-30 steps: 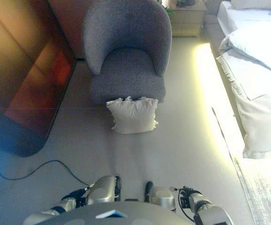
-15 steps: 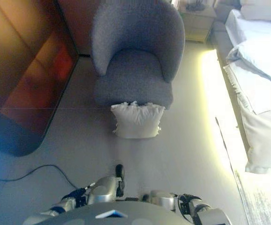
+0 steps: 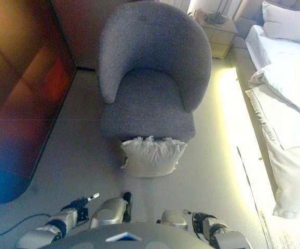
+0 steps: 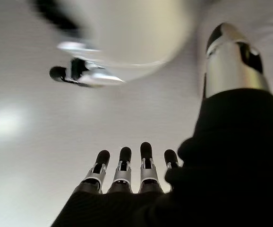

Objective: Pick up the cushion and take it to the sofa

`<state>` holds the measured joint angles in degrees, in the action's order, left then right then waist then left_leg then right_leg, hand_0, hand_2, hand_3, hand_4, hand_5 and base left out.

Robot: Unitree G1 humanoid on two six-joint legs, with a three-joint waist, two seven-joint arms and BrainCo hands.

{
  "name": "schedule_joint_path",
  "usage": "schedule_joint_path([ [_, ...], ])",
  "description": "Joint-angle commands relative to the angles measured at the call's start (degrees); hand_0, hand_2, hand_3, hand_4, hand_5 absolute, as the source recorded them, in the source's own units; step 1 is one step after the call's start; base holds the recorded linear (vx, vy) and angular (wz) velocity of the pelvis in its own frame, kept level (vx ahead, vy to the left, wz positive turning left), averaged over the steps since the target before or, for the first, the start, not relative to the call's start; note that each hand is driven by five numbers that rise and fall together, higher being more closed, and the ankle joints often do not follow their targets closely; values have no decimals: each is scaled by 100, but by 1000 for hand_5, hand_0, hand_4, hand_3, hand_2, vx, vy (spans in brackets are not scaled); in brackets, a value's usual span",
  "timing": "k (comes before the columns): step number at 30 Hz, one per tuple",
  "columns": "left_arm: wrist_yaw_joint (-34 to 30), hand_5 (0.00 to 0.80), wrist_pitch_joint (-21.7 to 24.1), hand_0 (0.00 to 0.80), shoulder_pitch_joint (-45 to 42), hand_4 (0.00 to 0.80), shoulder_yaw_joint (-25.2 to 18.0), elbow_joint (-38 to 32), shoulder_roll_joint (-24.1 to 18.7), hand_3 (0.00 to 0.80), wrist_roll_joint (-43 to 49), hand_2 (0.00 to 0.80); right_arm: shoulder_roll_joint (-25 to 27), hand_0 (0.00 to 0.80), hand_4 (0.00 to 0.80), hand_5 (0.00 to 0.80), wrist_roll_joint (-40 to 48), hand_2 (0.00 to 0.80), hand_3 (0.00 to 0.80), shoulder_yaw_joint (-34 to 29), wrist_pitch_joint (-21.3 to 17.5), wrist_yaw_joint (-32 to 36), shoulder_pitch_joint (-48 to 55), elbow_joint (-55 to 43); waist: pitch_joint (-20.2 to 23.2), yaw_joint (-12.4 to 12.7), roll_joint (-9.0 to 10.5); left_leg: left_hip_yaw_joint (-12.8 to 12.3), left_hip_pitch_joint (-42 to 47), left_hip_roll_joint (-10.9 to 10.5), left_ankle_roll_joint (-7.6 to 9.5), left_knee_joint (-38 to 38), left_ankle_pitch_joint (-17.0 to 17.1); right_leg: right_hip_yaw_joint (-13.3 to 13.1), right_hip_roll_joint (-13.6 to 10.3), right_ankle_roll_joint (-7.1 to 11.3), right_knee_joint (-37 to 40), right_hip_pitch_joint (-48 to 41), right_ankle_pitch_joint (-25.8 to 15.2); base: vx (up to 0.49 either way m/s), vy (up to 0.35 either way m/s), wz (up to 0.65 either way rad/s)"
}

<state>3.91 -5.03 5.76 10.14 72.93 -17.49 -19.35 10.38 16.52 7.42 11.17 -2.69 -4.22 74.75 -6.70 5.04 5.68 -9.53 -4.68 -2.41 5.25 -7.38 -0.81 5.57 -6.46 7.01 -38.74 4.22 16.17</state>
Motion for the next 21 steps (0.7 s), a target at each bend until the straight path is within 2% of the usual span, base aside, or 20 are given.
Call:
schedule_joint_path([
  [1, -32, 0, 33, 0, 15, 0, 101, 54, 182, 0, -56, 0, 256, 0, 0, 0, 554, 0, 0, -11, -314, -123, -127, -91, -150, -113, -417, 458, -75, 149, -194, 328, -269, 726, 163, -84, 1573, 289, -792, 163, -39, -25],
  [2, -2, 0, 29, 0, 23, 0, 96, 66, 196, 0, -95, 0, 256, 0, 0, 0, 640, 0, 0, -8, -367, -117, -124, -115, -186, -130, -468, 433, -31, 219, -208, 358, -225, 849, 155, -168, 1719, 433, -885, 201, -62, -14],
  [3, 68, 0, 70, 0, -16, 0, 55, 80, 236, 0, -127, 0, 246, 0, 0, 0, 706, 0, 0, -19, -464, -106, -89, -159, -265, -190, -462, 357, 140, 250, -243, 384, -326, 946, 7, -154, 2243, 533, -1081, 176, -78, -10],
  [4, 106, 0, 103, 0, -43, 0, 20, 96, 258, 0, -101, 0, 246, 0, 0, 0, 711, 0, 0, -37, -515, -75, -60, -171, -284, -235, -447, 312, 227, 251, -260, 396, -400, 921, -72, -108, 2578, 556, -1267, 324, -98, -11],
  [5, 142, 0, 178, 0, -98, 0, -18, 134, 287, 0, -68, 0, 251, 0, 0, 0, 627, 0, 0, -88, -572, -25, -12, -172, -285, -306, -413, 273, 357, 228, -277, 401, -531, 822, -228, -9, 3028, 561, -1638, 325, -86, -9],
  [6, 164, 0, 209, 0, -123, 0, -27, 154, 301, 0, -72, 0, 253, 0, 0, 0, 554, 0, 0, -111, -578, -6, 11, -172, -288, -333, -406, 266, 417, 222, -281, 404, -587, 780, -291, 29, 3174, 548, -1780, 459, -113, -4],
  [7, 170, 0, 261, 0, -189, 0, -80, 197, 308, 0, -59, 0, 248, 0, 0, 0, 395, 0, 0, -170, -593, 14, 82, -154, -253, -421, -373, 261, 602, 240, -275, 406, -773, 590, -509, 130, 3510, 596, -2122, 368, -91, 3],
  [9, 176, 0, 299, 0, -272, 0, -124, 220, 297, 0, -59, 0, 245, 0, 0, 0, 245, 0, 0, -215, -609, 6, 155, -130, -229, -486, -378, 285, 802, 290, -267, 436, -910, 462, -601, 174, 3575, 548, -2210, 439, -133, 16],
  [10, 168, 0, 329, 0, -327, 0, -159, 239, 271, 0, -82, 0, 240, 0, 0, 0, 69, 0, 0, -218, -623, -48, 184, -76, -193, -516, -381, 298, 934, 371, -287, 428, -983, 437, -589, 166, 3443, 480, -2071, 447, -179, 35],
  [12, 229, 0, 362, 0, -372, 0, -251, 300, 273, 0, -184, 0, 249, 0, 0, 0, -282, 0, 0, -191, -531, -92, 181, -42, -119, -489, -352, 246, 1094, 475, -367, 450, -1009, 653, -601, 181, 3488, 341, -1958, 407, -224, 34],
  [13, 305, 0, 376, 0, -400, 0, -334, 312, 298, 0, -329, 0, 249, 0, 0, 0, -431, 0, 0, -162, -473, -142, 176, -21, -71, -476, -329, 274, 1183, 536, -421, 441, -1011, 671, -557, 160, 3516, 255, -1899, 382, -239, 28],
  [15, 363, 0, 398, 0, -417, 0, -434, 332, 323, 0, -403, 0, 265, 0, 0, 0, -485, 0, 0, -96, -472, -87, 168, 41, -33, -475, -307, 333, 1270, 622, -480, 356, -1066, 636, -488, 102, 3505, 178, -1807, 360, -251, 25],
  [16, 322, 0, 529, 0, -470, 0, -517, 372, 350, 0, -167, 0, 312, 0, 0, 0, -534, 0, 0, -23, -501, 136, 155, 79, 16, -433, -268, 369, 1309, 714, -563, 130, -1164, 705, -476, 25, 3481, 146, -1748, 387, -289, 18],
  [19, 427, 0, 853, 0, -485, 0, -467, 313, 441, 0, -179, 0, 406, 0, 0, 0, -572, 0, 0, 127, -353, 81, 67, 58, -60, -340, -231, 485, 664, 865, -699, -1218, -790, 654, -387, -208, 3502, 13, -1617, 234, -227, 18],
  [20, 447, 0, 852, 0, -436, 0, -400, 227, 467, 0, -231, 0, 453, 0, 0, 0, -492, 0, 0, 170, -318, 20, 6, 40, -141, -283, -242, 472, 303, 913, -722, -1470, -693, 726, -382, -269, 3524, -60, -1565, 38, -91, 14],
  [21, 447, 0, 847, 0, -371, 0, -300, 142, 507, 0, -256, 0, 494, 0, 0, 0, -383, 0, 0, 200, -307, -69, -68, 23, -223, -249, -287, 407, 99, 991, -752, -1384, -651, 828, -383, -282, 3540, -115, -1521, 55, 44, 10],
])
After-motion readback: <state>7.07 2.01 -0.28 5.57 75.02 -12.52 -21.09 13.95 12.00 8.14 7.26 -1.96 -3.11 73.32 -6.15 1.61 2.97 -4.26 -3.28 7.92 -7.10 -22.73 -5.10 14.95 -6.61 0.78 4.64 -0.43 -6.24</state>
